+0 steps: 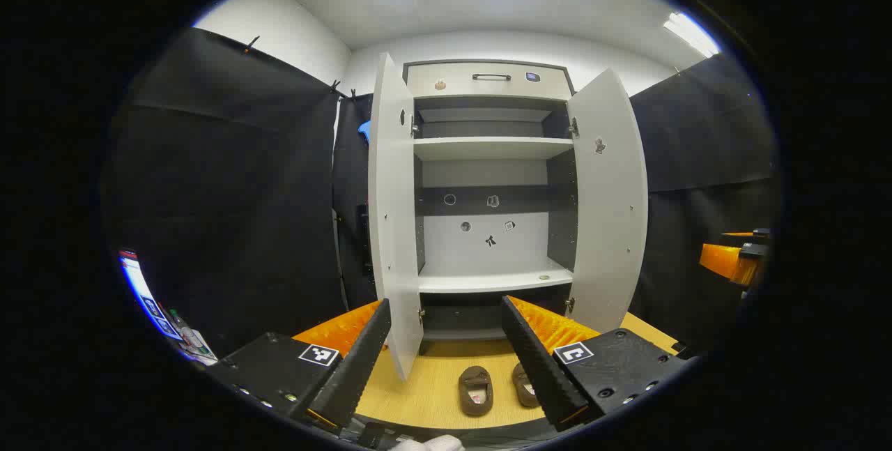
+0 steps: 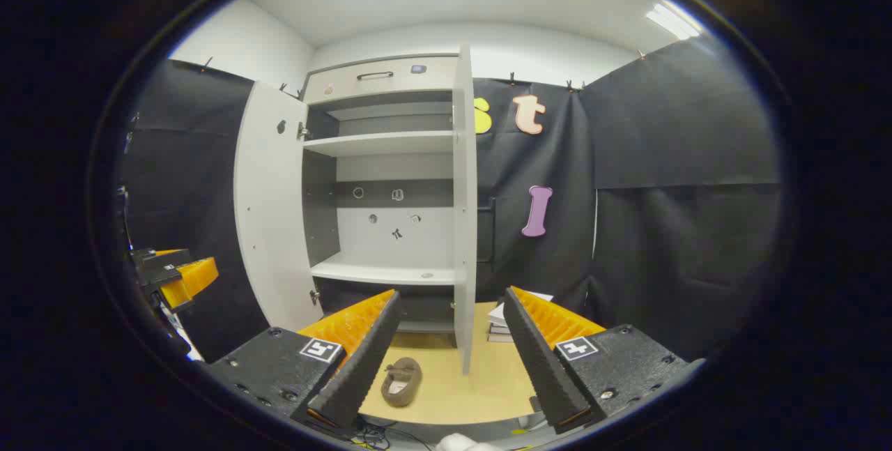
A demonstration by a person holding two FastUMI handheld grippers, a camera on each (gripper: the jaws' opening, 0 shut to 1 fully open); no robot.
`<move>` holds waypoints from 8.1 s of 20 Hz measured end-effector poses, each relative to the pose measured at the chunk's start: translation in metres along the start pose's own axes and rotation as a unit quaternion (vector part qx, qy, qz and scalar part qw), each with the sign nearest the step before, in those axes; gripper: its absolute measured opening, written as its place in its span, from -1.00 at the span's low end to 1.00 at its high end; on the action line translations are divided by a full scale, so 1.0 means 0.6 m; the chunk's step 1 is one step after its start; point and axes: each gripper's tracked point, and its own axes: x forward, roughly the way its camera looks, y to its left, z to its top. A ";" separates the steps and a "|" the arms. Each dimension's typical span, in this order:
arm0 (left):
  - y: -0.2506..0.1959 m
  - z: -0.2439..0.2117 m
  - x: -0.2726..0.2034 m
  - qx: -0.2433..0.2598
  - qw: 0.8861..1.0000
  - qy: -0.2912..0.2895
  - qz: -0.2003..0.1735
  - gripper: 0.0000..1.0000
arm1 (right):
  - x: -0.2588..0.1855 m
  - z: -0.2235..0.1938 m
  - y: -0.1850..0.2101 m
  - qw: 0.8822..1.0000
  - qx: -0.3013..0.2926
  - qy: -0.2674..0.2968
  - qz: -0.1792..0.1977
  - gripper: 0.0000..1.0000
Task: Grab one shoe with the right hand and put it into the shoe cabinet, grab the other shoe with the left hand and put it into the shoe cabinet; then close the right door with the right hand and the left door with the left hand.
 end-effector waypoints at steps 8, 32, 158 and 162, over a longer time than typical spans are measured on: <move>-0.005 -0.001 -0.001 0.003 1.000 0.001 -0.002 0.92 | 0.000 -0.003 -0.002 1.000 0.000 0.004 -0.001 0.94; 0.046 -0.037 -0.042 0.009 1.000 0.020 0.013 0.92 | 0.110 -0.274 0.120 0.984 -0.038 0.166 0.056 0.94; 0.054 -0.101 0.022 -0.008 0.999 0.040 0.007 0.92 | 0.215 -0.025 0.145 0.997 0.028 0.012 0.075 1.00; 0.029 -0.089 0.038 -0.011 0.999 0.030 -0.010 0.92 | 0.157 -0.071 0.090 0.998 0.028 0.018 0.046 0.96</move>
